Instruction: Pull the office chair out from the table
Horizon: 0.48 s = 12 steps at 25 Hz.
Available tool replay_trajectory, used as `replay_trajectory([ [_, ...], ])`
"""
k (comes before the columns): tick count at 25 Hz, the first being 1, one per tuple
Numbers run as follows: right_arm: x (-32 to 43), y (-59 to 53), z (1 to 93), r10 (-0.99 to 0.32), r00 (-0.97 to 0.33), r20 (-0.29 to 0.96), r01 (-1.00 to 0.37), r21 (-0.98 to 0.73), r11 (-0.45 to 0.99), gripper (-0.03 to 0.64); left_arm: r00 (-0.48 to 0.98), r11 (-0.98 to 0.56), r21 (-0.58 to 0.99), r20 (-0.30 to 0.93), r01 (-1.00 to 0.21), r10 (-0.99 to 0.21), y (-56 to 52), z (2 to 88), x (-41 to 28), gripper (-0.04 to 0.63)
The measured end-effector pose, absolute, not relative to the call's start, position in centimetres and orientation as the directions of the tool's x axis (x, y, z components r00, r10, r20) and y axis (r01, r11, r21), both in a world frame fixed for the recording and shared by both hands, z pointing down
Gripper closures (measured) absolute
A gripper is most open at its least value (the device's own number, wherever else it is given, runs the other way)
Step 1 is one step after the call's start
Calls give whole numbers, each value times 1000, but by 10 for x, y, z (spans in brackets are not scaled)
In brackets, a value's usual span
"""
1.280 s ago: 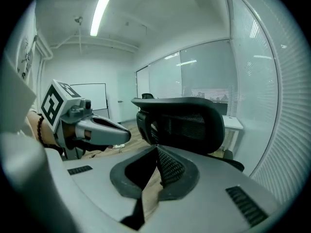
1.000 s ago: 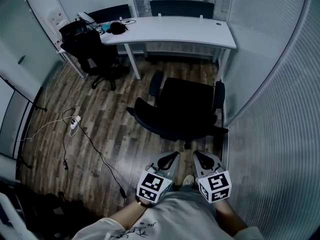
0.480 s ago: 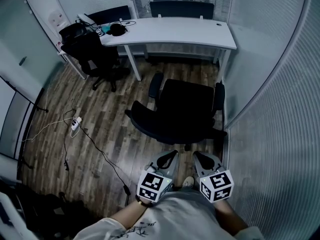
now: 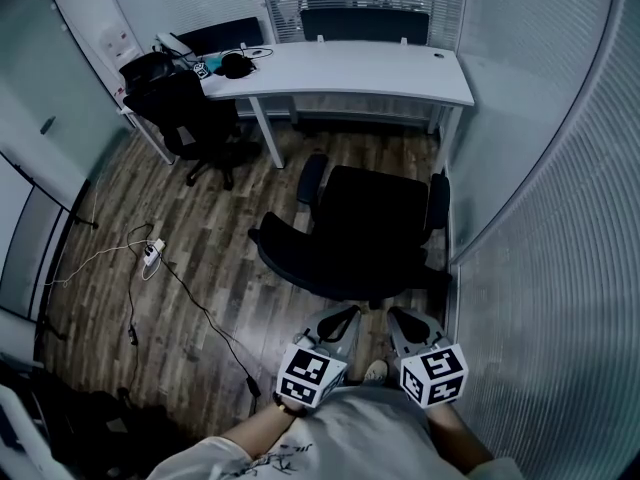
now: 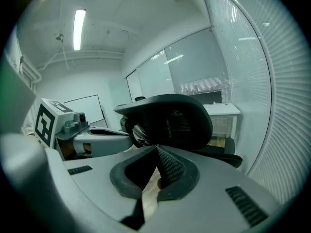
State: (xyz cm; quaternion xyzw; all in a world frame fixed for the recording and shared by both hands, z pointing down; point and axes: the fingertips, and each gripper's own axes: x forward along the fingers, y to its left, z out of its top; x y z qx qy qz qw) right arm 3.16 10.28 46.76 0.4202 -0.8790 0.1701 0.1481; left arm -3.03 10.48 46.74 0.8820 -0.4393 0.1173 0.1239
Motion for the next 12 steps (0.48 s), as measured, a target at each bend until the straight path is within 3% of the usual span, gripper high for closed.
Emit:
replay_trajectory([
  [12, 27, 102, 470, -677, -612, 409, -779, -168, 604, 611, 589, -591, 112, 349, -799, -729, 105, 477, -32, 584],
])
